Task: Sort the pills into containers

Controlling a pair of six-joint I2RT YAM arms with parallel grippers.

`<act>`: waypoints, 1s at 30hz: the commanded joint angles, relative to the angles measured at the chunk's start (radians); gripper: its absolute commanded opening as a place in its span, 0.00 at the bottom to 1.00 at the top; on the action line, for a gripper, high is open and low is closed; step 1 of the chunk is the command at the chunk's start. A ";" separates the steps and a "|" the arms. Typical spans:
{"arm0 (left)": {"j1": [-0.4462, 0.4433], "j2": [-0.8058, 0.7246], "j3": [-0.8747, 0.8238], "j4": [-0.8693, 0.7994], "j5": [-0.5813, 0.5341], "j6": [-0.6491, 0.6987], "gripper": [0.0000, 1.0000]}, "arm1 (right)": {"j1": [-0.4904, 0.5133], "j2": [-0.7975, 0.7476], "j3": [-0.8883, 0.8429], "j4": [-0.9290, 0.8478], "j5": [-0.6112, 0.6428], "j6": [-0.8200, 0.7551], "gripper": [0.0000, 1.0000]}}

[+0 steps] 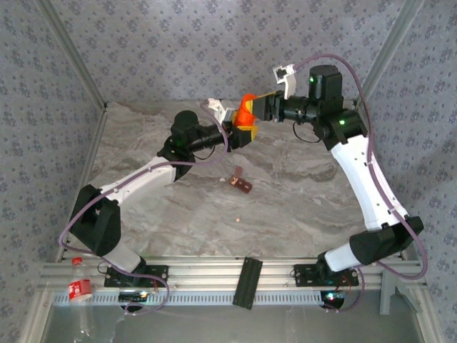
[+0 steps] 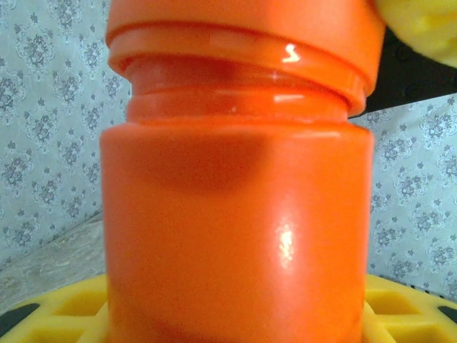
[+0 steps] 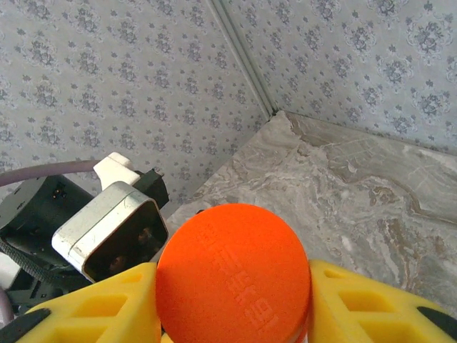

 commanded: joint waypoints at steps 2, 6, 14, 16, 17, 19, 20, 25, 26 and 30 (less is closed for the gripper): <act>-0.008 -0.003 0.046 0.006 0.032 0.028 0.00 | 0.006 0.032 0.062 -0.074 -0.015 -0.020 0.41; -0.008 -0.006 0.060 -0.069 0.060 0.080 0.00 | 0.005 0.063 0.097 -0.196 -0.022 -0.065 0.38; -0.007 -0.041 0.060 -0.226 0.079 0.213 0.00 | -0.011 0.080 0.084 -0.292 -0.045 -0.110 0.37; -0.007 -0.049 0.058 -0.238 0.092 0.225 0.00 | -0.016 0.084 0.074 -0.290 -0.075 -0.108 0.37; -0.008 -0.051 0.058 -0.242 0.090 0.225 0.00 | -0.017 0.086 0.070 -0.290 -0.076 -0.106 0.37; -0.007 -0.059 0.048 -0.222 0.078 0.211 0.00 | -0.017 0.082 0.046 -0.273 -0.080 -0.091 0.35; -0.007 -0.063 0.037 -0.192 0.072 0.199 0.00 | -0.018 0.072 0.021 -0.248 -0.081 -0.071 0.35; -0.009 -0.070 0.009 -0.093 0.041 0.135 0.00 | -0.010 0.020 -0.121 -0.085 -0.067 0.058 0.34; -0.009 -0.069 0.007 -0.080 0.035 0.128 0.00 | -0.007 0.011 -0.145 -0.041 -0.062 0.078 0.34; -0.013 -0.065 0.013 -0.077 0.024 0.126 0.00 | 0.006 -0.004 -0.179 -0.007 -0.033 0.108 0.34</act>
